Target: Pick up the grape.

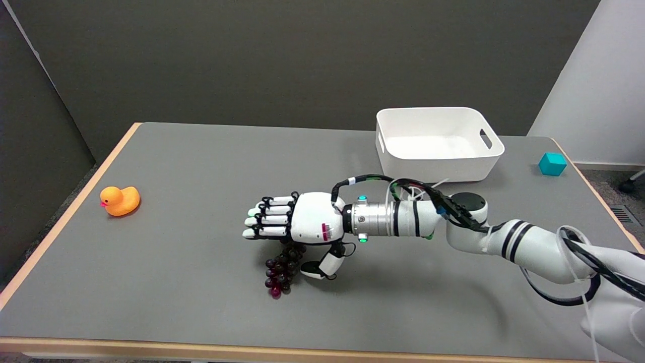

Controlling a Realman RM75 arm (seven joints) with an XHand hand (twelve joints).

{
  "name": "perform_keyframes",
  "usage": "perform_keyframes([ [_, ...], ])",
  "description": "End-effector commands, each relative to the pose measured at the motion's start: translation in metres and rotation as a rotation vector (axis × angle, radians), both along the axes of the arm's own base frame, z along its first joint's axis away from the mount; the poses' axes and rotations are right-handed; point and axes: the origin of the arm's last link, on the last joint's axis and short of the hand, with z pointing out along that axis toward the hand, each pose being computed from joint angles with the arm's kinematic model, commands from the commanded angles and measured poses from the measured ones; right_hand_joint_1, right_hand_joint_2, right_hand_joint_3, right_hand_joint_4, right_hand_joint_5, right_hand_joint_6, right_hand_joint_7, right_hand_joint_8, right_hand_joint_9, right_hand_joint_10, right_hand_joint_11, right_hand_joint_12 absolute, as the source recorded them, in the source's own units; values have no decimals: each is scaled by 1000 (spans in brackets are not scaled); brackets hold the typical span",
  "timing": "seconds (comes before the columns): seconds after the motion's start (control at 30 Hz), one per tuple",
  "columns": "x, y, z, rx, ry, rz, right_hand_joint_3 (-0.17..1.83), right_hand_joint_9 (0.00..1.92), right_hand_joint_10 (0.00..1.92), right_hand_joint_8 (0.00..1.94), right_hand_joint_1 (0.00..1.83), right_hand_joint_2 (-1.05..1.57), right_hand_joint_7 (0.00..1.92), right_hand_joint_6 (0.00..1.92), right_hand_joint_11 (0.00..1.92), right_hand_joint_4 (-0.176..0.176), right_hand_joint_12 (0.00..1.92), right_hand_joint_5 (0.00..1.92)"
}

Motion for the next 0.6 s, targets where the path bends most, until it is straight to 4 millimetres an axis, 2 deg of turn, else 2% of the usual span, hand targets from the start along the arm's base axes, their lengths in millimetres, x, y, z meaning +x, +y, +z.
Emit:
perform_keyframes([
  [0.03,-20,-5,-7,-26,6,-64,950,-1,133,172,751,627,10,216,-1,-21,446,3],
  [0.07,-21,-6,-7,-30,4,-68,951,8,175,182,758,634,29,226,-1,-20,495,14],
  [0.13,-22,-6,-6,-32,3,-72,940,107,545,264,834,709,187,329,-1,-16,934,127],
  [0.2,-23,-7,-5,-35,5,-72,1008,204,657,381,843,744,279,485,34,-17,1056,199],
  [0.27,-22,-8,-4,-39,-3,-74,883,451,1038,970,978,829,492,1139,200,-5,1450,262],
  [0.33,-22,-8,-3,-47,-14,-80,278,518,1208,1442,1058,1220,642,1675,207,-58,1698,378],
  [0.37,-22,-9,-3,-49,-16,-82,120,543,1329,1547,1118,1310,664,1768,238,-82,1781,407],
  [0.43,-22,-9,-2,-52,-20,-84,36,605,1680,1597,1290,1317,639,1717,370,-128,1919,423],
  [0.5,-22,-9,-1,-56,-22,-85,139,651,1656,1552,1296,1250,661,1686,503,-121,1856,452],
  [0.57,-22,-10,-1,-60,-27,-86,147,656,1648,1541,1294,1246,659,1690,600,-115,1833,462],
  [0.6,-21,-10,0,-63,-29,-84,180,668,1634,1521,1299,1221,675,1680,600,-117,1836,476],
])
